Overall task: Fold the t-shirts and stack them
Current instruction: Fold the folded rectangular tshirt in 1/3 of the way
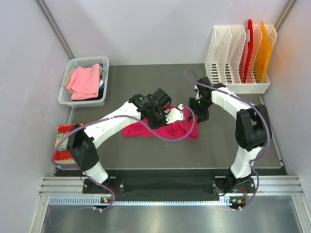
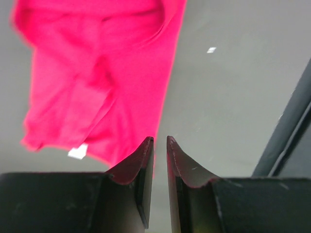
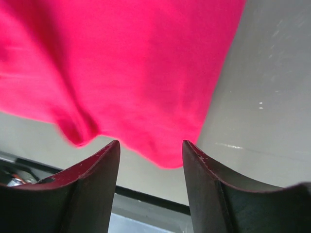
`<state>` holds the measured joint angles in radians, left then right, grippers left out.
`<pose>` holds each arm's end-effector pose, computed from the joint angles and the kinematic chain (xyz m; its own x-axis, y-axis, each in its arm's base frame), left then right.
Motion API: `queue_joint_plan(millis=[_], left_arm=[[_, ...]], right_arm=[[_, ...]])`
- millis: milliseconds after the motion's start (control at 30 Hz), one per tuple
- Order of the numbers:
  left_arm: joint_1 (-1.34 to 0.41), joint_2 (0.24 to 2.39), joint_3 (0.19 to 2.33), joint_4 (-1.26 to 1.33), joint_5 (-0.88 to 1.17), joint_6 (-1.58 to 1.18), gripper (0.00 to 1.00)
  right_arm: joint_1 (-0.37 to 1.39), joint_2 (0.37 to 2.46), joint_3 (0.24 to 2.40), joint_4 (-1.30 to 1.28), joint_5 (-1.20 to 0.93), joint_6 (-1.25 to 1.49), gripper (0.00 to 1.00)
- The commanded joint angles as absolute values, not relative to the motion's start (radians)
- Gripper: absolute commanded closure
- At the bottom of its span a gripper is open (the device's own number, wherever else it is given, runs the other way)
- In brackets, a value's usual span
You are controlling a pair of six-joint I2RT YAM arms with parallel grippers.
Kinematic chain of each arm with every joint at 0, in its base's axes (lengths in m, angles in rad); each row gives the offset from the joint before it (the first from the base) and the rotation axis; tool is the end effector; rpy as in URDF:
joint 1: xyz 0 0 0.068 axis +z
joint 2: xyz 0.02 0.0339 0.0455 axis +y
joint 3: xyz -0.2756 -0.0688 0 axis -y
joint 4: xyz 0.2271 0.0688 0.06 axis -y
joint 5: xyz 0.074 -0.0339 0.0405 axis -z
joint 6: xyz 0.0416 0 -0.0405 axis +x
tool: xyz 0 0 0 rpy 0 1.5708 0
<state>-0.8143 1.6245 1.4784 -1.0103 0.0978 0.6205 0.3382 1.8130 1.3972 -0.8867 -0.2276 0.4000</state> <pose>0.2130 -0.2316 0.3094 -0.0746 0.9222 -0.3795 0.9761 0.1454 0.1614 0.3256 0.1245 0.2338 -0.9856 0.0555 -0.1594 0.0045 0.9528 0.3036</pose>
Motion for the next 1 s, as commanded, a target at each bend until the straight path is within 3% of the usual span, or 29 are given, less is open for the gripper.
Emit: queue_joint_plan(millis=[0, 433, 967], left_arm=[[-0.822, 1.706, 1.52, -0.89, 0.181, 0.482, 0.78], [-0.839, 1.95, 1.681, -0.739, 0.29, 0.268, 0.74], [-0.844, 2.074, 1.626, -0.704, 0.307, 0.183, 0.76]], right_arm=[[0.344, 1.874, 1.374, -0.801, -0.255, 0.416, 0.46], [0.339, 1.94, 1.385, -0.802, -0.247, 0.377, 0.49], [0.304, 1.919, 1.328, -0.801, -0.242, 0.344, 0.51]])
